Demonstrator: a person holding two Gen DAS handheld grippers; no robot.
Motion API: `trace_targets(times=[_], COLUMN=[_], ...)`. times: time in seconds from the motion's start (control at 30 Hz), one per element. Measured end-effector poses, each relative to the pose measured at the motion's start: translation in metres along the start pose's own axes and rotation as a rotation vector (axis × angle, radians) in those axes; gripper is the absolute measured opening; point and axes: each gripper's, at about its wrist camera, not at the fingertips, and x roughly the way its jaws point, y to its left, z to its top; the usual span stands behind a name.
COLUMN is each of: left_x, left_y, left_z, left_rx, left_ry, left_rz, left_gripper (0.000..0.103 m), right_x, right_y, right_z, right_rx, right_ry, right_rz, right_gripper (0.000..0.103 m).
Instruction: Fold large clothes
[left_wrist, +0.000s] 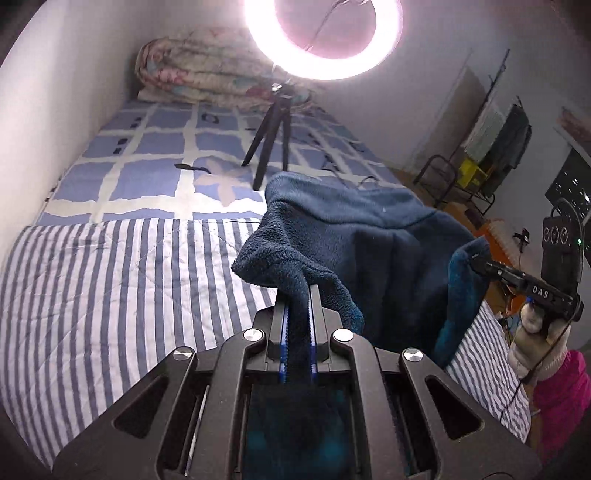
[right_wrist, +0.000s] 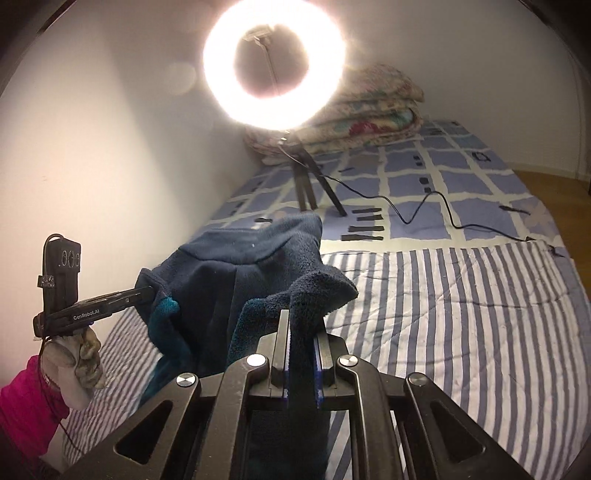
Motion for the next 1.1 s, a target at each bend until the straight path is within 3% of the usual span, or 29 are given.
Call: trace_targets(times=[0.2, 0.43, 0.87, 0.93, 1.07, 1.1], left_x=[-0.053, -0.105, -0.152, -0.156, -0.171, -0.176], left_y=[-0.025, -0.05, -0.061, -0.06, -0.054, -0.053], left_z=[-0.037, -0.092, -0.193, -0.212, -0.236, -0.239], left_rx=[0.026, 0.078, 0.13, 0.148, 0.146, 0.135], left_ry=[-0.004, -0.006, 0.071, 0.109, 0.159, 0.169], left_rz=[-0.027, -0.024, 0.027, 0.04, 0.043, 0.036], left_gripper=[0.006, 0.006, 0.006, 0.006, 0.009, 0.012], right_x=[-0.049, -0.097, -0.136, -0.141, -0.16, -0.164], right_y=[0.032, 0.065, 0.109, 0.115, 0.116, 0.114], right_z=[-0.03, -0.088, -0.193, -0.208, -0.233, -0.236], right_rx=[-0.042, -0.065, -0.127, -0.157, -0.165, -0.166], right_ry=[0.017, 0.049, 0.172, 0.183, 0.23, 0.233], right_rz=[0.002, -0.006, -0.087, -0.108, -0.11, -0.118], right_gripper=[0.007, 0.007, 0.007, 0.009, 0.029, 0.029])
